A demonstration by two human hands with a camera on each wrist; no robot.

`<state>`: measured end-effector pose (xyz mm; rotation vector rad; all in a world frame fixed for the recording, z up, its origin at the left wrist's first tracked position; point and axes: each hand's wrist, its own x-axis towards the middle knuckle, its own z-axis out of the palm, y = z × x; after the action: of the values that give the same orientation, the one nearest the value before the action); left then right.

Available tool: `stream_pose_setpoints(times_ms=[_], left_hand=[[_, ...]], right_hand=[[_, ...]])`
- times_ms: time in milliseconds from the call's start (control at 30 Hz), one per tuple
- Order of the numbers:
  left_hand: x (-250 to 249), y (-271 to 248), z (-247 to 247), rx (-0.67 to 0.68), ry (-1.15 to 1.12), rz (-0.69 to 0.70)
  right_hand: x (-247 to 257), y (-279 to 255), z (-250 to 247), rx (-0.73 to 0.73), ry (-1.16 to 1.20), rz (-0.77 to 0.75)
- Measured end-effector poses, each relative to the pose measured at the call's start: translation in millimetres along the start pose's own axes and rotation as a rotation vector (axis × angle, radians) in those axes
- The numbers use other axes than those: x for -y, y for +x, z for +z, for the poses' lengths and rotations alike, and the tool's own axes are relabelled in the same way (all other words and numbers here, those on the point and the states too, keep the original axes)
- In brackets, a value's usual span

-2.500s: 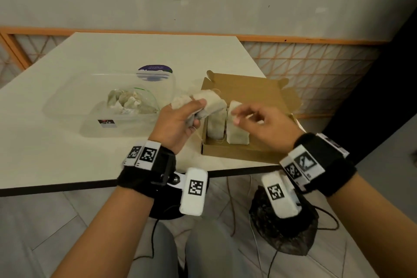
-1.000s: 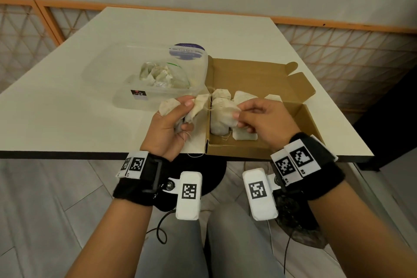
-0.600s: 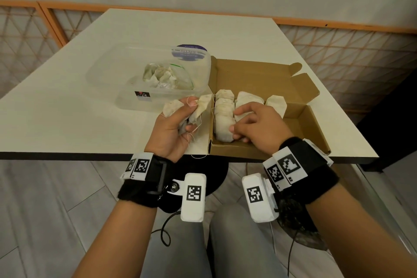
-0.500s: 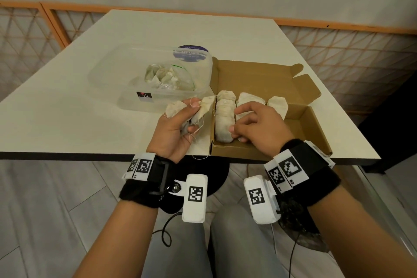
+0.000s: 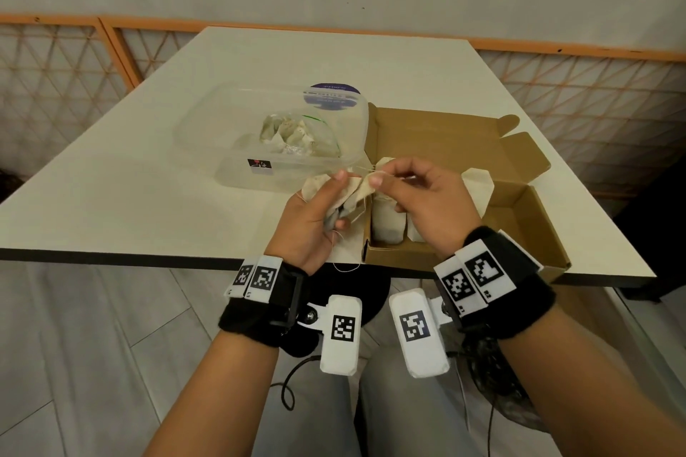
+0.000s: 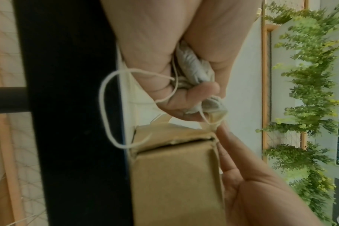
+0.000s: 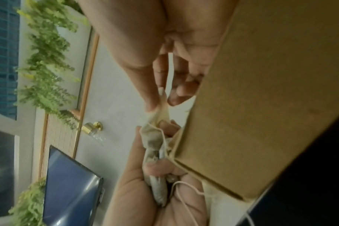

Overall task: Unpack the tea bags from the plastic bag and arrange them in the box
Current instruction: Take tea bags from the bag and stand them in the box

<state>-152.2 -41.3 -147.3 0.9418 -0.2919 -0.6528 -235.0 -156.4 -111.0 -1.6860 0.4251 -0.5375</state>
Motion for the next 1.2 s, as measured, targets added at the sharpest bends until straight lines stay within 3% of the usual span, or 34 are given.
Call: stream_pose_setpoints(times_ms=[300,633,833,1000,1200], left_hand=[[0,5,-2,0.032,-0.038,-0.048],[-3,10,-2,-0.093,-0.087,-0.150],[-6,10,10,-0.117,0.020,-0.162],[-14,12,24,-0.049,0.177,-0.093],[-18,16,27,-0.049,0.130,-0.088]], right_hand=[[-2,0,-5,-0.090,0.401,-0.061],[15,-7,-7,0.246,0.010,-0.092],[23,1,-5,0.250,-0.136,-0.094],[29,9,-14,0.135,-0.047,-0.098],[33,20,-32,0.078,0.072,-0.002]])
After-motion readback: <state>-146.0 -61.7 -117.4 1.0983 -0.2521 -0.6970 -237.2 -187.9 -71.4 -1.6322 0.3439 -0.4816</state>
